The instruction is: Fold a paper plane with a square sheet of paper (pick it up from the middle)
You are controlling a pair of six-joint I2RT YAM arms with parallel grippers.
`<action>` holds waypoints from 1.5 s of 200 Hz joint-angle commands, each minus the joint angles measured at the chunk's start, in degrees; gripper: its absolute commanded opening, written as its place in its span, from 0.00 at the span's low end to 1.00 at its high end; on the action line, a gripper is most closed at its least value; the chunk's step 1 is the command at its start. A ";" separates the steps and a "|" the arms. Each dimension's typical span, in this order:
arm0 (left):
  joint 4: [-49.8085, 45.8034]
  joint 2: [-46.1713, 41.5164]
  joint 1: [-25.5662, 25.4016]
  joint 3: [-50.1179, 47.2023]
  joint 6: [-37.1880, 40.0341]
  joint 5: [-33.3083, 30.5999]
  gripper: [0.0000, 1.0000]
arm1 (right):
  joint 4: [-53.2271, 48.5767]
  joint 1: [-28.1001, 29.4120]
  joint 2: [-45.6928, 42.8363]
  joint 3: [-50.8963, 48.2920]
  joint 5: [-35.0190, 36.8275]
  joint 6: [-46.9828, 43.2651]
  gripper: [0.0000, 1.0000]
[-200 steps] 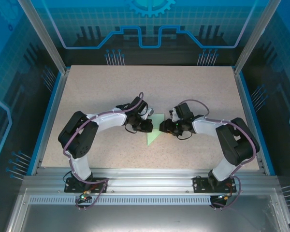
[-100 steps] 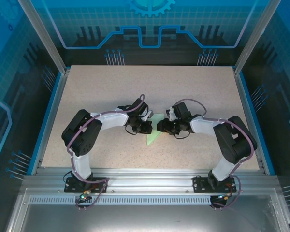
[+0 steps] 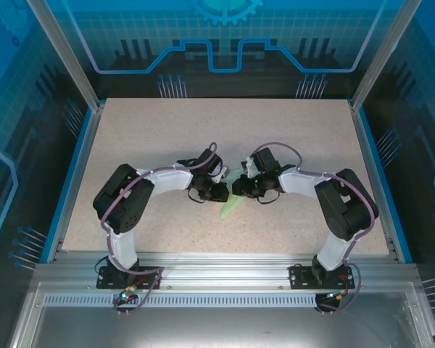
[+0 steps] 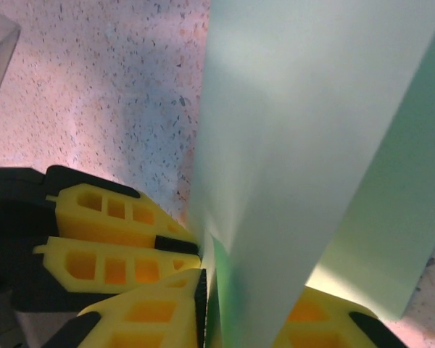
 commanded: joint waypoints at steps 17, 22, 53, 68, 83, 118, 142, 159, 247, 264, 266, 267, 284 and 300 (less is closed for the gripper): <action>1.24 -6.33 0.54 -3.56 -1.04 0.42 0.28 | -5.78 2.02 1.15 3.33 2.60 -0.27 0.14; 1.62 -7.27 0.51 -4.32 -1.12 0.46 0.29 | -6.22 2.24 1.24 3.64 2.88 0.01 0.14; 2.64 -12.84 -0.36 -8.68 -1.02 -0.31 0.42 | -7.86 3.06 1.46 4.94 4.82 1.53 0.13; 2.23 -14.50 -1.67 -9.98 -0.86 -1.27 0.43 | -8.02 3.21 0.92 5.00 5.12 2.27 0.13; 1.57 -15.28 -3.97 -10.40 -0.69 -3.49 0.47 | -8.13 3.43 0.21 5.14 5.31 3.11 0.13; 0.99 -14.15 -8.98 -9.48 -1.68 -10.57 0.48 | -8.54 3.43 -0.76 5.38 5.51 3.76 0.13; 0.55 -12.38 -10.62 -8.40 -2.34 -14.83 0.48 | -8.45 3.50 -0.59 5.25 5.34 4.14 0.13; 0.79 -11.63 -11.49 -7.74 -2.52 -15.94 0.48 | -8.19 3.52 -0.57 5.00 5.22 4.21 0.13; 0.17 -9.33 -14.08 -6.36 -3.83 -22.59 0.43 | -7.15 3.52 -0.38 4.68 4.41 4.73 0.14; -0.25 -8.98 -14.32 -6.08 -3.81 -23.35 0.40 | -6.68 3.50 -0.38 4.48 4.15 4.99 0.14; -0.24 -8.98 -14.34 -6.13 -3.77 -23.38 0.39 | -6.55 3.48 -0.38 4.47 4.15 5.00 0.14; -0.24 -8.98 -14.34 -6.16 -3.81 -23.41 0.39 | -6.53 3.50 -0.38 4.50 4.19 5.04 0.14; -0.20 -9.04 -14.78 -6.27 -3.77 -23.83 0.36 | -6.42 3.52 -0.30 4.52 4.15 5.23 0.14; -0.26 -9.00 -15.04 -6.29 -3.79 -24.15 0.32 | -6.38 3.52 -0.12 4.70 4.10 5.34 0.14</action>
